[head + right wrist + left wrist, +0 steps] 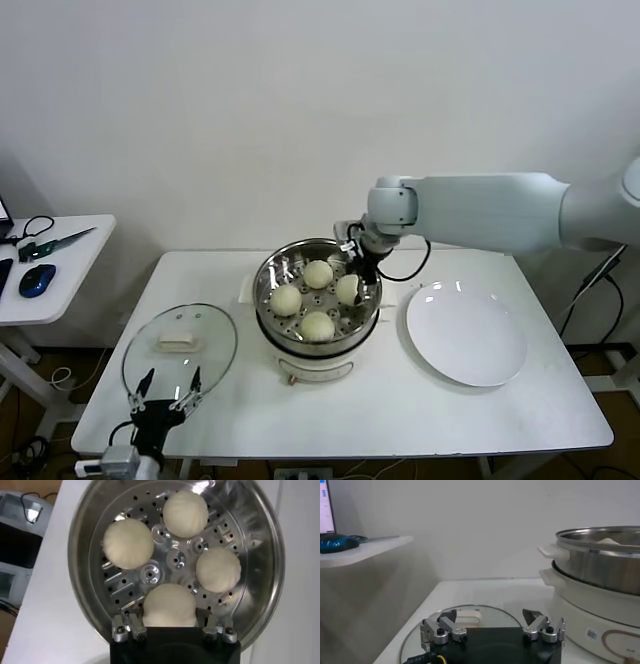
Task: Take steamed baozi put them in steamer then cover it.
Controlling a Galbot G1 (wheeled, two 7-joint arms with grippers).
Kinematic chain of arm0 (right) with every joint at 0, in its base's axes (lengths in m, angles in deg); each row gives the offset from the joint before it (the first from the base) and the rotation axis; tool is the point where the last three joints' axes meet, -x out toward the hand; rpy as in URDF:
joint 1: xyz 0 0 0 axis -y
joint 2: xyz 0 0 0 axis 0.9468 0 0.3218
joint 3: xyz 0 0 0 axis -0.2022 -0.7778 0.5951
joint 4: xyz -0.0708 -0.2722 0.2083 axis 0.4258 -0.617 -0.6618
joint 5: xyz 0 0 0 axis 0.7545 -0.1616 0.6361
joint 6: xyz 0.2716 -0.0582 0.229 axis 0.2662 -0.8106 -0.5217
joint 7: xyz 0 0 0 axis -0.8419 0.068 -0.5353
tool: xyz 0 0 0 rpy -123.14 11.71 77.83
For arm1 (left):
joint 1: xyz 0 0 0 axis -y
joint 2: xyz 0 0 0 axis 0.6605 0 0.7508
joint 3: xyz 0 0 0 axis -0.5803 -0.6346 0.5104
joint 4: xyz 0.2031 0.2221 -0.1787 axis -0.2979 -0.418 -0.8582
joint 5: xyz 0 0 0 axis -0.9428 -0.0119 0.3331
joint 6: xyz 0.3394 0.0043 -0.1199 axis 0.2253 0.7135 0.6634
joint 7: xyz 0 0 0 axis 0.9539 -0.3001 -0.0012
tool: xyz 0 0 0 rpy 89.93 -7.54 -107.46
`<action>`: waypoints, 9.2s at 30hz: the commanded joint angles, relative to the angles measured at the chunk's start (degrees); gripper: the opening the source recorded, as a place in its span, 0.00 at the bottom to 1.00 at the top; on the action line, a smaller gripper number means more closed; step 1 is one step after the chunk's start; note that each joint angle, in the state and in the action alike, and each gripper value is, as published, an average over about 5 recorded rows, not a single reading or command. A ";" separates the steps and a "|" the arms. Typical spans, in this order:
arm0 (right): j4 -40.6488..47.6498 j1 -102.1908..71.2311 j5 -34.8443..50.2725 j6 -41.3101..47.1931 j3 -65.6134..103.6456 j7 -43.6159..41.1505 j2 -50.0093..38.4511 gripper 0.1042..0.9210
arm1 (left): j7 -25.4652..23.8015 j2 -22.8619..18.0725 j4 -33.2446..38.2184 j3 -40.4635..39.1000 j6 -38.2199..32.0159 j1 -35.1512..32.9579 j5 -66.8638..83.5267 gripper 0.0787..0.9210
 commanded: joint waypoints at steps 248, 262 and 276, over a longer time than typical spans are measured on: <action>-28.66 -140.33 -23.47 -42.93 130.83 44.87 5.07 0.88 | -13.03 -1.53 -16.55 -45.72 33.07 41.89 -96.93 0.24; -31.71 -140.26 -24.59 -42.59 130.24 45.93 5.10 0.88 | -11.86 6.70 1.23 -46.32 32.47 34.31 -82.85 0.72; -29.24 -138.66 -26.69 -42.52 130.65 45.06 4.76 0.88 | 10.29 9.19 9.47 -6.24 8.06 17.15 -14.59 0.88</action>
